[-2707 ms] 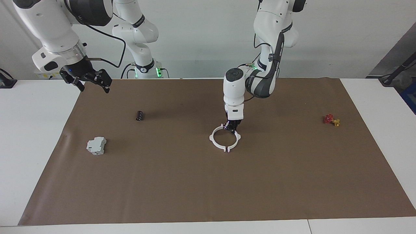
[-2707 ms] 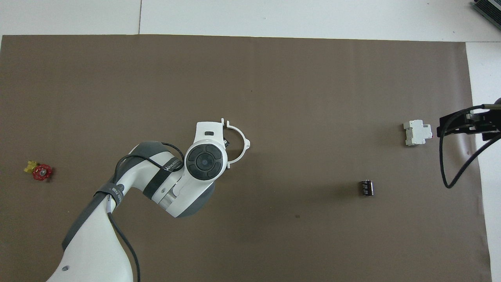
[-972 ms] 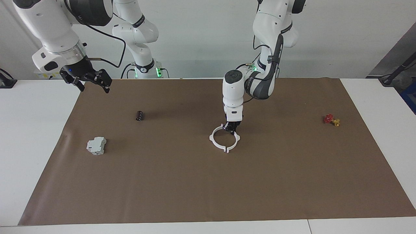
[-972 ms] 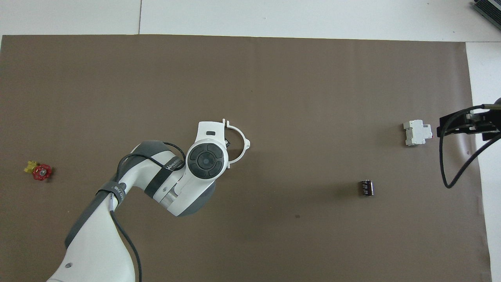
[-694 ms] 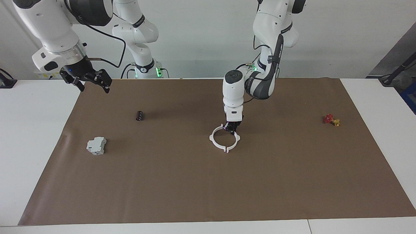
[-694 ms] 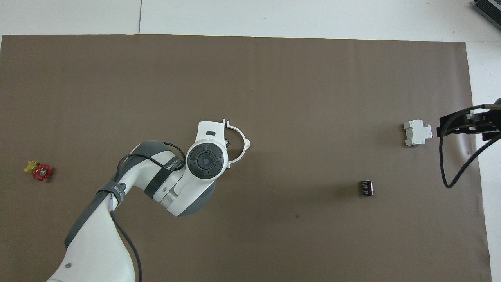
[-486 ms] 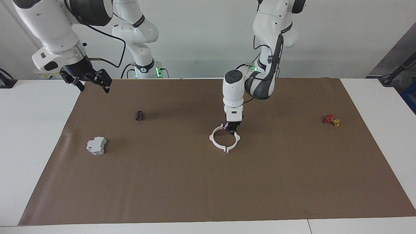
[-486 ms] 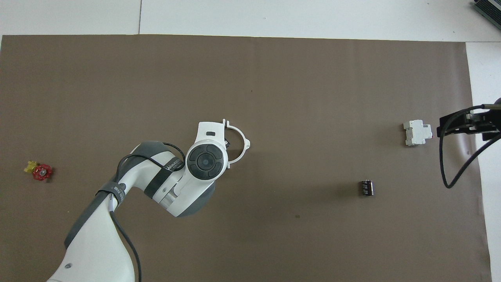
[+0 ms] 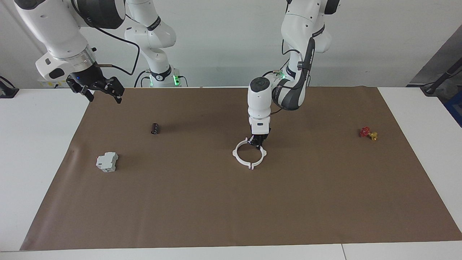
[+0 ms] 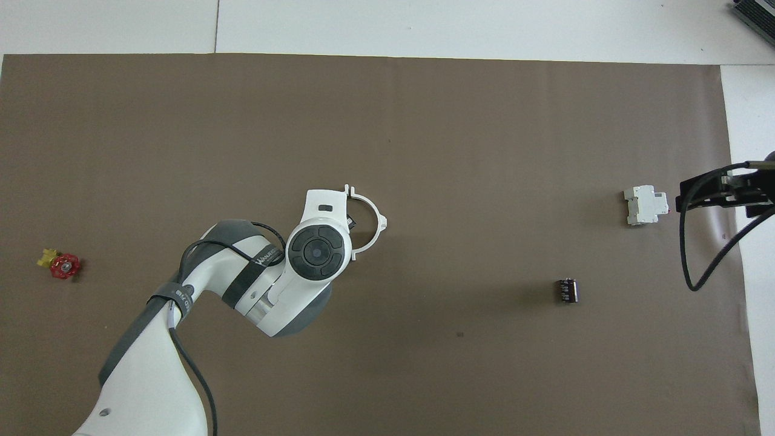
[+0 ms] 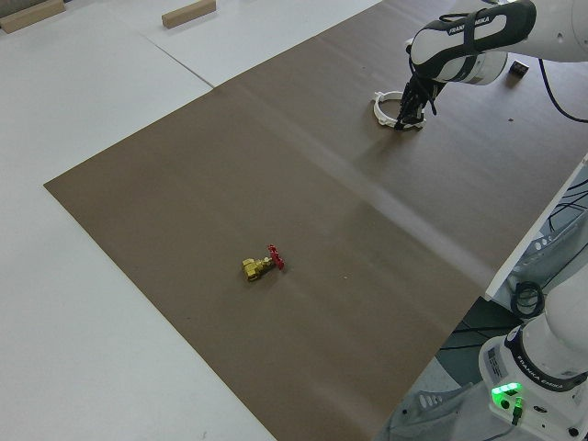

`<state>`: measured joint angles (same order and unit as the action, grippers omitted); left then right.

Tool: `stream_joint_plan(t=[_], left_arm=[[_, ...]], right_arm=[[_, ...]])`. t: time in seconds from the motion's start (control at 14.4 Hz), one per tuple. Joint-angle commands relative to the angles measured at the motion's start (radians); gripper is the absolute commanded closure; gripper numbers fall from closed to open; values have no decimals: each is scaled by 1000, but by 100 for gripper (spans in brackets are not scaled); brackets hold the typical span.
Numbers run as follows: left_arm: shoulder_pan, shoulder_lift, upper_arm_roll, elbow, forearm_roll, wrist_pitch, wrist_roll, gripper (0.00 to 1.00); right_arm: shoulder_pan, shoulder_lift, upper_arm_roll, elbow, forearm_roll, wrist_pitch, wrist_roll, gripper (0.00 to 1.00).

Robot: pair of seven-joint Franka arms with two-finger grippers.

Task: Assemble drain pipe with both arms

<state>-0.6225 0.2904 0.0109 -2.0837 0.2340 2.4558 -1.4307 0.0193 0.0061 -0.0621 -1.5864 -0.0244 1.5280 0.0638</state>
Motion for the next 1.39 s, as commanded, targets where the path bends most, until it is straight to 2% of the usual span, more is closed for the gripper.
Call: stream_joint_plan(t=[0.0, 1.32], left_arm=[[-6, -8, 0, -52, 10, 9, -10, 100], [-13, -10, 0, -52, 10, 11, -56, 100]], right_arm=[[-7, -26, 5, -26, 11, -6, 8, 0], [-7, -26, 5, -26, 11, -6, 10, 0]])
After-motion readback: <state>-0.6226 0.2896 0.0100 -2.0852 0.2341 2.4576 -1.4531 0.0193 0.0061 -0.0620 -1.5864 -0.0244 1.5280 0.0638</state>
